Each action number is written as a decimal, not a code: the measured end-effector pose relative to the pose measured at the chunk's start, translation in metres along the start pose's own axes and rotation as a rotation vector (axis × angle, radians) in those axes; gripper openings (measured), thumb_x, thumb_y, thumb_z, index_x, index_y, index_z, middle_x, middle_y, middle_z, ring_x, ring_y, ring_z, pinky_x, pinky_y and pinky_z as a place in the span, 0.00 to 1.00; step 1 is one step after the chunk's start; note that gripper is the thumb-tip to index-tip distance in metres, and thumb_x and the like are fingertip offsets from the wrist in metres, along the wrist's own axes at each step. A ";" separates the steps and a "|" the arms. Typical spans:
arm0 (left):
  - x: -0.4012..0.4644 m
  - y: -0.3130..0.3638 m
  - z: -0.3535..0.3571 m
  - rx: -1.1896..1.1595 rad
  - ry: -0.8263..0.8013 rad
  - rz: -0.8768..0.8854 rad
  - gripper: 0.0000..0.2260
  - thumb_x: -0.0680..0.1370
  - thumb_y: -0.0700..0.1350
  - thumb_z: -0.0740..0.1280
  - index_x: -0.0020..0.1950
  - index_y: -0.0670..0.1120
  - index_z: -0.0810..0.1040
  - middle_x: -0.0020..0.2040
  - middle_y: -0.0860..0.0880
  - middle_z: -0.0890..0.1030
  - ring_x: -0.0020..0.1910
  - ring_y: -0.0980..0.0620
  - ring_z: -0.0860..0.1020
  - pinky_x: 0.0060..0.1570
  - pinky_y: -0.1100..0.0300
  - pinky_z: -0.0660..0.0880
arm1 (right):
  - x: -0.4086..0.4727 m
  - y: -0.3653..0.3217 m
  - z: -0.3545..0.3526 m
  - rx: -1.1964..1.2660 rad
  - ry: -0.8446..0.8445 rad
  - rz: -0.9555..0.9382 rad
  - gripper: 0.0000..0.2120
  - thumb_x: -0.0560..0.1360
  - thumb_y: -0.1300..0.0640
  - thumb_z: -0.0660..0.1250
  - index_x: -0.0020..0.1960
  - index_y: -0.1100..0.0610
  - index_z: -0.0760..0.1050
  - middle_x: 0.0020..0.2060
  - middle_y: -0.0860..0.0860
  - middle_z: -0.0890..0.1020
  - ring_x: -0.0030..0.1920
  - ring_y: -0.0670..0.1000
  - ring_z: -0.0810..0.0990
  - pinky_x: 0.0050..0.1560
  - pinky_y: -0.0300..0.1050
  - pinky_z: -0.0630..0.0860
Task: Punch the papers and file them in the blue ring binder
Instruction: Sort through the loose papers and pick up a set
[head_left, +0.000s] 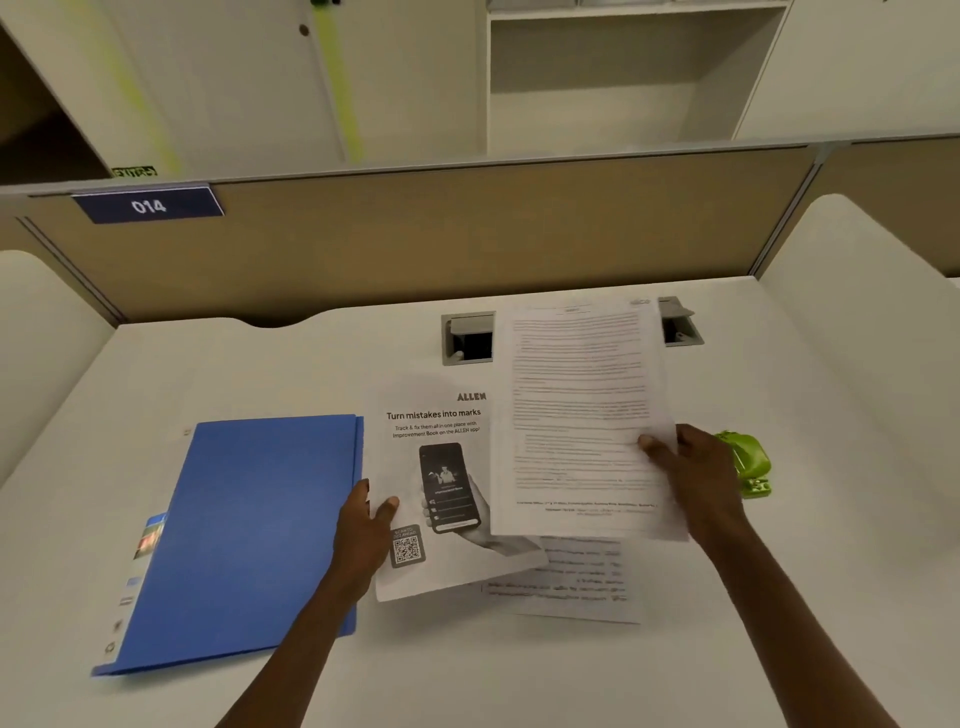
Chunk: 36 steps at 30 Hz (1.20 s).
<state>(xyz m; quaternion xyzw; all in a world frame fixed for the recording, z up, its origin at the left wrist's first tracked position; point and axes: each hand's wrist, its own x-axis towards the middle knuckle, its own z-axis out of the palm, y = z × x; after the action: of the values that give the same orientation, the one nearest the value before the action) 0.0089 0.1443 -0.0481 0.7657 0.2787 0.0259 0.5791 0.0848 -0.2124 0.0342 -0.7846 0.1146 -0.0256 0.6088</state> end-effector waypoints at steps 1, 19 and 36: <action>-0.002 0.002 0.002 -0.033 -0.020 -0.006 0.19 0.80 0.42 0.64 0.70 0.42 0.68 0.62 0.43 0.77 0.55 0.46 0.78 0.45 0.60 0.77 | -0.002 -0.001 0.006 0.015 -0.036 0.026 0.03 0.72 0.55 0.73 0.43 0.55 0.81 0.39 0.49 0.86 0.39 0.48 0.85 0.39 0.43 0.79; -0.023 0.026 0.030 -0.350 -0.215 -0.208 0.21 0.79 0.63 0.52 0.55 0.55 0.80 0.47 0.51 0.86 0.47 0.48 0.84 0.46 0.52 0.80 | -0.031 0.030 0.093 -0.042 -0.193 0.050 0.21 0.73 0.60 0.71 0.63 0.52 0.71 0.52 0.47 0.82 0.48 0.47 0.82 0.42 0.35 0.78; -0.002 0.010 0.016 -0.345 -0.179 -0.011 0.13 0.80 0.42 0.64 0.58 0.59 0.75 0.54 0.55 0.82 0.52 0.55 0.82 0.43 0.61 0.79 | -0.028 0.058 0.092 -0.620 -0.043 0.108 0.28 0.72 0.44 0.71 0.65 0.59 0.70 0.57 0.57 0.76 0.60 0.57 0.73 0.56 0.49 0.72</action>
<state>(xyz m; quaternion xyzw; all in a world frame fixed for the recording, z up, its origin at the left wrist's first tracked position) 0.0170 0.1277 -0.0435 0.6529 0.2216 0.0020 0.7243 0.0651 -0.1320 -0.0421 -0.9259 0.1457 0.0595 0.3435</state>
